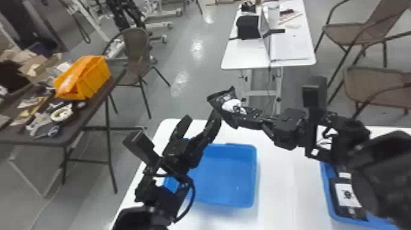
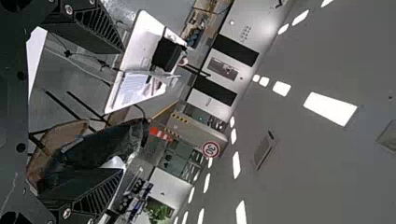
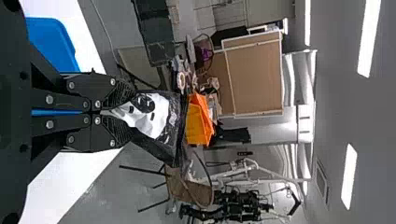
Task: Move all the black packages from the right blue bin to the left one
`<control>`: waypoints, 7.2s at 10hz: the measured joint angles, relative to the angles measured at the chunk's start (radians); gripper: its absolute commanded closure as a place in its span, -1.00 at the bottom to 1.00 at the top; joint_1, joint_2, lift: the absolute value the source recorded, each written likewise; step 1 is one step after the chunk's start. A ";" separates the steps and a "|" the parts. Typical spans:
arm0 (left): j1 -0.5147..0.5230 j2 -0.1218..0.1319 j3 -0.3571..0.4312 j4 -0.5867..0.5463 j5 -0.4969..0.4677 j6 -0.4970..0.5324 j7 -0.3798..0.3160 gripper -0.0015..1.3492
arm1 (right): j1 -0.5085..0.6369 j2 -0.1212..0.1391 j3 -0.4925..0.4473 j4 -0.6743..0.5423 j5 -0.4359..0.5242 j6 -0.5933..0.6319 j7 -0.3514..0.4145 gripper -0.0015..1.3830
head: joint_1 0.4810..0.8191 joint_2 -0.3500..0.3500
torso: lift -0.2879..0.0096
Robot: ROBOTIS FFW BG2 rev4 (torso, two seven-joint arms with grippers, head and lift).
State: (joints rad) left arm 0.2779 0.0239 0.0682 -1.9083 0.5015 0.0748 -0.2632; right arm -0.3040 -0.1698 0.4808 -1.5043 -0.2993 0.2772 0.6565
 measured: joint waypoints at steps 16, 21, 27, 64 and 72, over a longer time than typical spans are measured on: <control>-0.045 -0.024 0.037 0.056 -0.027 0.044 -0.015 0.79 | 0.077 0.050 -0.142 0.069 -0.019 -0.116 -0.030 -0.69 | 0.27 0.74 | 0.94; -0.018 -0.024 0.067 0.289 -0.625 -0.195 -0.022 -0.19 | 0.381 0.083 -0.451 -0.168 0.179 -0.079 -0.141 -0.55 | 0.27 0.36 | 0.94; -0.004 -0.024 0.083 0.289 -0.517 -0.376 -0.034 -0.85 | 0.444 0.069 -0.487 -0.220 0.224 -0.023 -0.156 -0.54 | 0.27 0.29 | 0.94; 0.098 -0.024 0.026 -0.004 -0.169 -0.187 0.073 -0.83 | 0.232 0.025 -0.385 -0.231 0.139 0.220 -0.036 0.86 | 0.27 0.49 | 0.94; -0.080 0.000 -0.007 -0.020 -0.017 0.165 -0.079 -0.84 | -0.008 0.023 -0.039 0.007 -0.069 0.090 0.011 0.86 | 0.21 0.72 | 0.94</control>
State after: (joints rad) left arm 0.1978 0.0240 0.0614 -1.9280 0.4840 0.2403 -0.3427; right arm -0.3119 -0.1467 0.4419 -1.4977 -0.3679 0.3668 0.6674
